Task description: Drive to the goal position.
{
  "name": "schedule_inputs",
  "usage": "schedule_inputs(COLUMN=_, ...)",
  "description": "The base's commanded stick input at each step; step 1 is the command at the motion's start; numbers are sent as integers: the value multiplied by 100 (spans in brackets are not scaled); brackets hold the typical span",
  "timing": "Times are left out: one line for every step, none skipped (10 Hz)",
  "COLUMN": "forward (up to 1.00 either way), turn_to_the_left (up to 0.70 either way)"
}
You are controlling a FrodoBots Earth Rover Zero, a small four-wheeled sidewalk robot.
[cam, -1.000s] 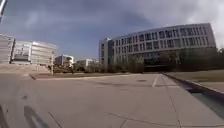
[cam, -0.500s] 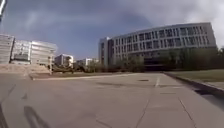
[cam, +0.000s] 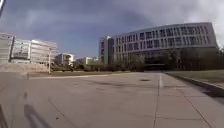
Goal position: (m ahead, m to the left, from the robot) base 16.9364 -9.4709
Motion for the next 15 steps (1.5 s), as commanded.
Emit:
schedule_inputs(forward=70, turn_to_the_left=0)
schedule_inputs(forward=70, turn_to_the_left=0)
schedule_inputs(forward=70, turn_to_the_left=0)
schedule_inputs(forward=70, turn_to_the_left=0)
schedule_inputs(forward=70, turn_to_the_left=0)
schedule_inputs(forward=70, turn_to_the_left=0)
schedule_inputs(forward=70, turn_to_the_left=0)
schedule_inputs(forward=70, turn_to_the_left=0)
schedule_inputs(forward=70, turn_to_the_left=0)
schedule_inputs(forward=70, turn_to_the_left=0)
schedule_inputs(forward=70, turn_to_the_left=0)
schedule_inputs(forward=70, turn_to_the_left=0)
schedule_inputs(forward=70, turn_to_the_left=0)
schedule_inputs(forward=70, turn_to_the_left=0)
schedule_inputs(forward=70, turn_to_the_left=0)
